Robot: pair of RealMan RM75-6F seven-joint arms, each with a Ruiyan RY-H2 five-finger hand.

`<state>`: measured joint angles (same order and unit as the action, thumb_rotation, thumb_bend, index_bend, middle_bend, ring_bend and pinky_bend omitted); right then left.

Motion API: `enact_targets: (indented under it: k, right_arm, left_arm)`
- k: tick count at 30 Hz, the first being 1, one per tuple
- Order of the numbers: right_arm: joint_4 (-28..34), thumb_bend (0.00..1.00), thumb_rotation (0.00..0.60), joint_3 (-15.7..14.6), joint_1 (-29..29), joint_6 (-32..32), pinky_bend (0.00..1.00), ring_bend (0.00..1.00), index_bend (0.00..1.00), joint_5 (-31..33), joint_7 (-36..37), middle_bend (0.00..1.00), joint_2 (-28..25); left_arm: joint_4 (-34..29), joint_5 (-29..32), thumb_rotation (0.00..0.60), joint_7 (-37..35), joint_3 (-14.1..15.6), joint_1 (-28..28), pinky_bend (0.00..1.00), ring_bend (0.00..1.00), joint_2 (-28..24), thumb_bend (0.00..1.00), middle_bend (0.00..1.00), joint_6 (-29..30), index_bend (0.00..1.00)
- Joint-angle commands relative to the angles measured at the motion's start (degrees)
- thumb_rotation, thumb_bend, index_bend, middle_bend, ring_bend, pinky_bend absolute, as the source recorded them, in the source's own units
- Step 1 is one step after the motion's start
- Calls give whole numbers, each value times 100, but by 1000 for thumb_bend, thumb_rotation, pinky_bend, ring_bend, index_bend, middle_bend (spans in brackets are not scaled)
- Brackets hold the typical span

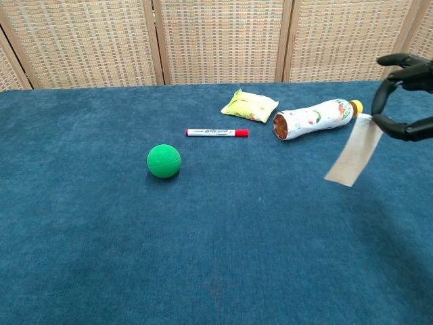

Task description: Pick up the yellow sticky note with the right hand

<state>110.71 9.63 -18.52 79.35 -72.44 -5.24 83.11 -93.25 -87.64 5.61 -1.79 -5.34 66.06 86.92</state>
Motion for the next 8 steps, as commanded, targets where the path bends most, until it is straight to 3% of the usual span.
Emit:
enact_targets:
  k: [1, 8]
  right_arm:
    - [177, 618, 600, -237, 214, -7, 0, 0, 629, -153, 477, 62, -194]
    - [105, 616, 600, -374, 306, -81, 0, 0, 628, -369, 774, 62, -260]
  left_arm:
    - [-8, -25, 600, 6, 10, 2, 91, 0, 0, 136, 0, 9, 0]
    - [-11, -39, 600, -42, 8, 17, 91, 0, -20, 136, 0, 32, 0]
